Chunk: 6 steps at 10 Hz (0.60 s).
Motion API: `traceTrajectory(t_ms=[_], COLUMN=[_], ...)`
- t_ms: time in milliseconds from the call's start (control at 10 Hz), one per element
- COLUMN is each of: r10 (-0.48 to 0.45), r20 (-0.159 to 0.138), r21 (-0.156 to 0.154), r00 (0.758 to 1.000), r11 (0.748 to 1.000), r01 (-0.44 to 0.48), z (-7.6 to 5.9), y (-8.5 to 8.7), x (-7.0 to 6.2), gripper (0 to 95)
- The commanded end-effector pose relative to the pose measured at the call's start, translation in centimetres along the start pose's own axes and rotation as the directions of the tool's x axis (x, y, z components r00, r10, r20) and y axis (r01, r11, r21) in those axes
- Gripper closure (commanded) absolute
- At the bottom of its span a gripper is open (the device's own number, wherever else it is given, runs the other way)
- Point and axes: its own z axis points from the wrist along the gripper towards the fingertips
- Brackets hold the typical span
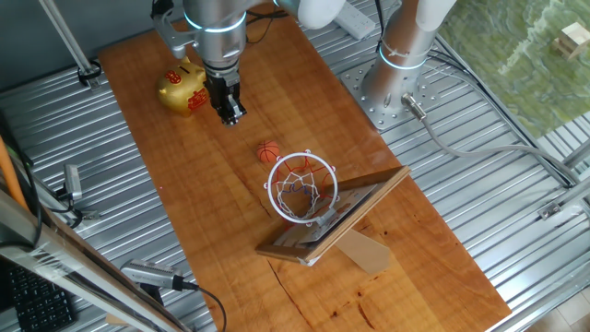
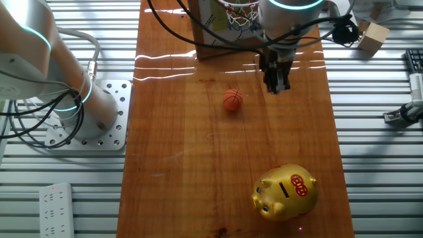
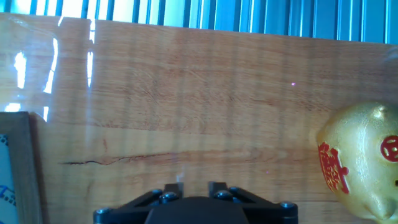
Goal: Grab a basketball, release it and shoot it into the basket
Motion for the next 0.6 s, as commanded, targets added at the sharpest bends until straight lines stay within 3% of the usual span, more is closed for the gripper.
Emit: traceTrajectory(t_ms=[100, 400, 600], r10=[0.0, 0.022, 0.044], r20=[0.0, 0.001, -0.005], r21=[0.0, 0.0, 0.016], r00=[1.0, 1.0, 0.999], r11=[1.0, 1.0, 0.999], r01=[0.0, -0.022, -0.044], z=[-0.05, -0.06, -0.34], y=[0.01, 0.01, 0.09], x=[0.1, 0.09, 0.17], gripper=[95.0, 95.0, 95.0])
